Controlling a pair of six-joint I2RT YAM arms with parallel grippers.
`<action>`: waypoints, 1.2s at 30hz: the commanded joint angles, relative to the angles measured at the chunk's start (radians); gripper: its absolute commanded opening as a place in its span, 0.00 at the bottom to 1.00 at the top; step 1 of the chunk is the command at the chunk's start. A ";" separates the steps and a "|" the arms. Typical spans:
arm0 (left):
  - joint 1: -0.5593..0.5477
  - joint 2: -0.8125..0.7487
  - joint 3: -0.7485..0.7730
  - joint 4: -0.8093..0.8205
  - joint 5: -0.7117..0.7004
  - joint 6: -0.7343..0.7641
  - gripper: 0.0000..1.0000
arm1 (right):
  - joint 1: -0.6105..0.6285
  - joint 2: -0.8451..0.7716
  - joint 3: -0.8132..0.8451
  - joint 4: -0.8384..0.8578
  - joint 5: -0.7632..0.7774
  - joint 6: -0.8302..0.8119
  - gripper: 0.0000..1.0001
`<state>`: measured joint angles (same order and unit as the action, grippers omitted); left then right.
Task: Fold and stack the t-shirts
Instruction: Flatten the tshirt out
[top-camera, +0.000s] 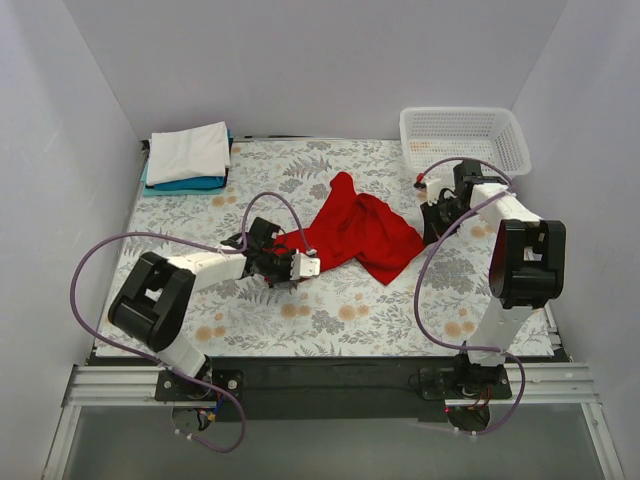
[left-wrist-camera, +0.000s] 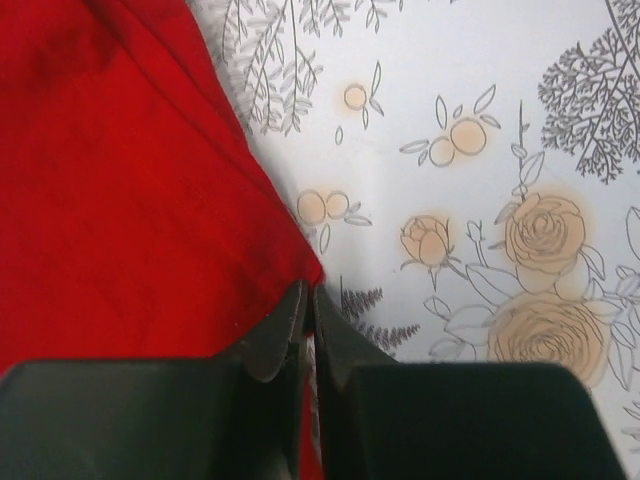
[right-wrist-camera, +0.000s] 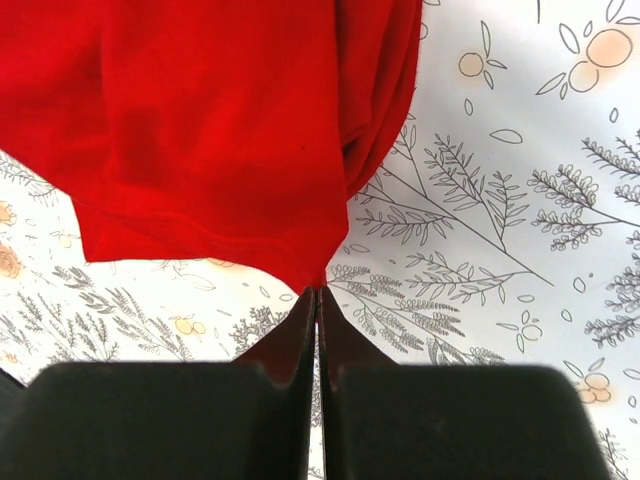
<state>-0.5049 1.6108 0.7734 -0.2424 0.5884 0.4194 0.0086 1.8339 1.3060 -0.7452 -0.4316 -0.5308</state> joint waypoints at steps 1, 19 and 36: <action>0.005 -0.061 0.018 -0.159 -0.088 -0.079 0.00 | 0.001 -0.070 0.036 -0.037 -0.012 -0.026 0.01; 0.367 -0.259 0.490 -0.112 -0.004 -0.795 0.00 | 0.001 -0.252 0.456 -0.056 0.152 -0.034 0.01; 0.542 -0.402 0.699 0.110 -0.189 -0.972 0.00 | 0.001 -0.439 0.657 0.181 0.326 0.006 0.01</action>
<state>0.0067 1.2961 1.4254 -0.2062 0.4454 -0.5209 0.0090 1.4799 1.9354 -0.6857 -0.1497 -0.5480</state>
